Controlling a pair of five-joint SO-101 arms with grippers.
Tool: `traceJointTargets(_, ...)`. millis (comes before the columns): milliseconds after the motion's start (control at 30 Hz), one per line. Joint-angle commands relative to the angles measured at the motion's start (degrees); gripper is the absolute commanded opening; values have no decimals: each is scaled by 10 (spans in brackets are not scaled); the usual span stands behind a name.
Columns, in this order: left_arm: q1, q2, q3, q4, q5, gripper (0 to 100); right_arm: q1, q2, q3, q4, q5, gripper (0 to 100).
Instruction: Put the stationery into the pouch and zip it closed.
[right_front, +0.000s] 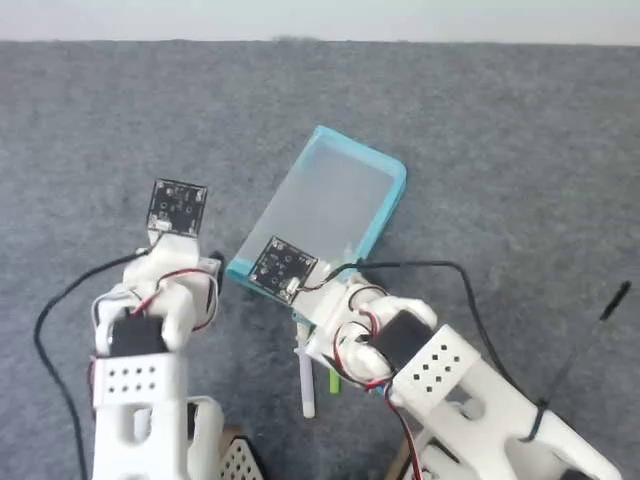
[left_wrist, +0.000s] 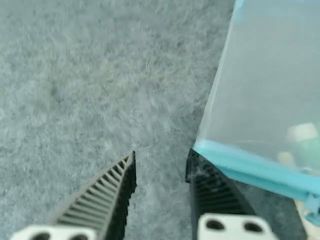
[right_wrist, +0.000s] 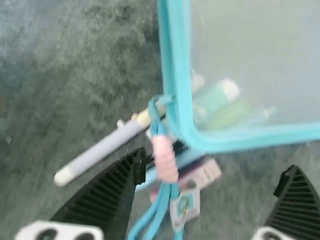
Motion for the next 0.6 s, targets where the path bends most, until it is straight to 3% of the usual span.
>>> traceJointTargets(0,-23,55,-37,-55,8,160,-8,0,-51,73,11,387)
traceJointTargets(167,-22,62,-38,-56,8,160,-9,16,-49,71,11,387)
traceJointTargets(400,-22,62,-39,-57,7,160,-9,153,-53,15,5,387)
traceJointTargets(567,-22,62,-39,-57,7,160,-6,212,-53,-47,-38,387)
